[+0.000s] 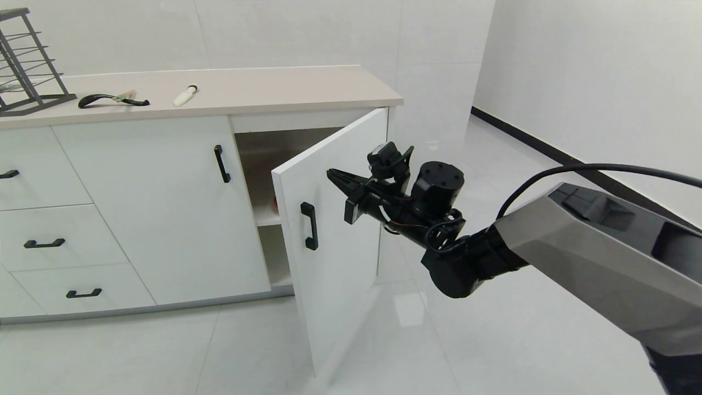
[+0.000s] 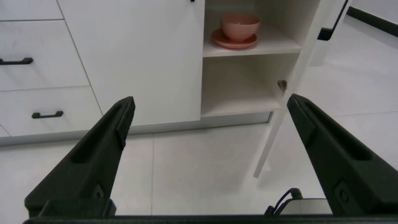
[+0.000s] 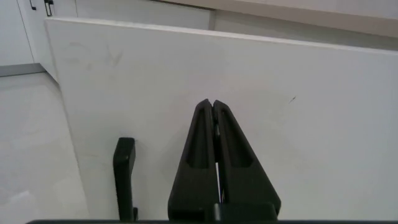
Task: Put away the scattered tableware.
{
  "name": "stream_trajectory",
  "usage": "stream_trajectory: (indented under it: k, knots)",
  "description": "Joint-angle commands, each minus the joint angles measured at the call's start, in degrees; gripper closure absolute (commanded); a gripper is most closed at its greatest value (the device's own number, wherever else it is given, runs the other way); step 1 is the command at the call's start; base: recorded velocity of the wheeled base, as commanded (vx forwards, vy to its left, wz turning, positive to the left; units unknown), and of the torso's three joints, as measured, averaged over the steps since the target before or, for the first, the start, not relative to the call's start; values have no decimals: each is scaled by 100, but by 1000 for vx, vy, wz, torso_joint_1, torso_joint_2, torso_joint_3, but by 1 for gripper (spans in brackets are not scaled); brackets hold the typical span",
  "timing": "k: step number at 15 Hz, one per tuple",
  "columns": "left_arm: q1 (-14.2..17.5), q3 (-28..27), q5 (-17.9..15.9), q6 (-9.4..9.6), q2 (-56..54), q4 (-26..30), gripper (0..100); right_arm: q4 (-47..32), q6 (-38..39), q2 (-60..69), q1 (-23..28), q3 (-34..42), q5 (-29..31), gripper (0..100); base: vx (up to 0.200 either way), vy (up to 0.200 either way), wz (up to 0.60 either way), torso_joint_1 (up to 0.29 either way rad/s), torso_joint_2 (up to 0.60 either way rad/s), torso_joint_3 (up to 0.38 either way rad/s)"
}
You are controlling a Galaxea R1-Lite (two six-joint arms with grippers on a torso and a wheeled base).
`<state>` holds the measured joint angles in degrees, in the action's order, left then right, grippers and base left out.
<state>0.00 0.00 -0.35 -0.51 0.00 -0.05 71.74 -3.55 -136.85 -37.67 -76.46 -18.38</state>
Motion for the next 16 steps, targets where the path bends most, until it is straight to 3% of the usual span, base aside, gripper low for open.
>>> stream_trajectory:
  k: [1, 3, 6, 12, 13, 16]
  knots:
    - [0, 0, 0, -2, 0, -4, 0, 165, -14, 932, -12, 966, -7, 100, 0, 0, 0, 0, 0, 0]
    - [0, 0, 0, -2, 0, -4, 0, 455, -14, 1486, 23, 1731, -25, 100, 0, 0, 0, 0, 0, 0]
    - [0, 0, 0, -2, 0, 5, 0, 1000, -14, 2716, 453, 3559, -78, 100, 0, 0, 0, 0, 0, 0]
    - [0, 0, 0, -2, 0, -4, 0, 1035, -14, 5467, 717, 5923, -69, 100, 0, 0, 0, 0, 0, 0]
    - [0, 0, 0, -2, 0, 5, 0, 947, -23, 6083, 1060, 6231, -69, 100, 0, 0, 0, 0, 0, 0]
    - [0, 0, 0, 7, 0, -4, 0, -29, -14, 8087, 2818, 6881, -78, 100, 0, 0, 0, 0, 0, 0]
